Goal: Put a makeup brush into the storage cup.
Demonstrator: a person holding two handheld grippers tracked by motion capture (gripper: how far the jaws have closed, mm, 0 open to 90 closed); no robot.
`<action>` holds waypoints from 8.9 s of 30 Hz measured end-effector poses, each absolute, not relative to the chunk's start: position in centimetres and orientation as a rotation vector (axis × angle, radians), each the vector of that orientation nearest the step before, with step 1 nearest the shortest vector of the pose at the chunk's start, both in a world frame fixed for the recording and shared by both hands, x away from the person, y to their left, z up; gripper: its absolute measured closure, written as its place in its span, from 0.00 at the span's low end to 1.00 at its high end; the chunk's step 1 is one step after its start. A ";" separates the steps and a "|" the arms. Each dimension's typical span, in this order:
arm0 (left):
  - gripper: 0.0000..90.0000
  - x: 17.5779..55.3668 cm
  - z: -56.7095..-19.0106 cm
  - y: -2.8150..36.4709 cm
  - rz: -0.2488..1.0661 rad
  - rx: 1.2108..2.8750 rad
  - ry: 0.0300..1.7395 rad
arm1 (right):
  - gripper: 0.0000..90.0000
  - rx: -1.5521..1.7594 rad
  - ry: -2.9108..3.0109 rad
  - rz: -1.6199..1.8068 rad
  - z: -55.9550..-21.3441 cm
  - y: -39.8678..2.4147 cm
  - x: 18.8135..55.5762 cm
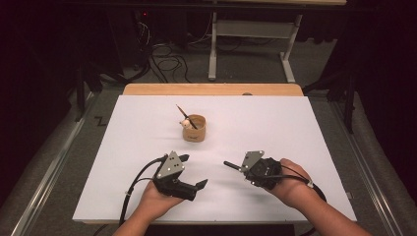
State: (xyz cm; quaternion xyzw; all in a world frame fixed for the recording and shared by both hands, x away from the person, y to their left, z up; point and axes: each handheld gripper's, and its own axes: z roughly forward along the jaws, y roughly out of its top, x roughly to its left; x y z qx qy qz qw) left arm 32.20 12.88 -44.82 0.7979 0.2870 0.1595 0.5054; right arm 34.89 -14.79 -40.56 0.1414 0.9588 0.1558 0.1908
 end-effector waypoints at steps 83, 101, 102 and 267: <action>0.20 30.7 -44.4 9.2 0.703 2.220 0.296 | 0.89 -0.040 2.653 0.448 -40.2 -13.0 32.5; 0.43 30.0 -44.9 7.9 0.878 2.274 0.133 | 0.89 -0.095 2.640 0.447 -40.1 -12.3 32.0; 0.44 29.9 -45.0 7.8 0.886 2.275 0.121 | 0.89 -0.098 2.640 0.449 -40.1 -12.3 32.0; 0.88 31.9 -46.9 12.3 0.601 1.992 0.381 | 0.15 0.305 2.514 0.862 -41.0 -17.2 34.6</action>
